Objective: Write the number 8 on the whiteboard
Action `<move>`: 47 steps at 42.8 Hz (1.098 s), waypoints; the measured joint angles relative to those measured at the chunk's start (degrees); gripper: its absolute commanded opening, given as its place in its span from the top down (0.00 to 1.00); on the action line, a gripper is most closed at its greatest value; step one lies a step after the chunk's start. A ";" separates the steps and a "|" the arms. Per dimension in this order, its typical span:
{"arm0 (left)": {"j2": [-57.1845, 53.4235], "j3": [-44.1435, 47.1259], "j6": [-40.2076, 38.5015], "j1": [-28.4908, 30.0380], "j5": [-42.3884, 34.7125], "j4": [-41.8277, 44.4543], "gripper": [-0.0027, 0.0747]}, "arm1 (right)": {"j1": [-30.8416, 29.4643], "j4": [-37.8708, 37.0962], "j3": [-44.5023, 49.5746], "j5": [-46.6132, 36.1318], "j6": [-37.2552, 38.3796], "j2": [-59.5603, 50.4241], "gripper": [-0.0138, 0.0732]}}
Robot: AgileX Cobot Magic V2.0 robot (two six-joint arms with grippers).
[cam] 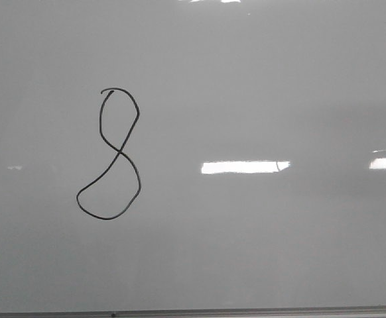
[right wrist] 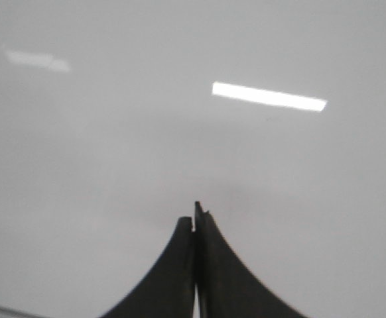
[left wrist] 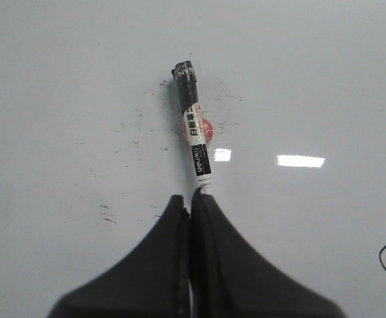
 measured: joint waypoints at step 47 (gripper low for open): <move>0.00 0.00 0.00 0.00 -0.28 0.00 0.99 | -5.17 -14.86 13.08 4.62 18.56 -19.16 0.91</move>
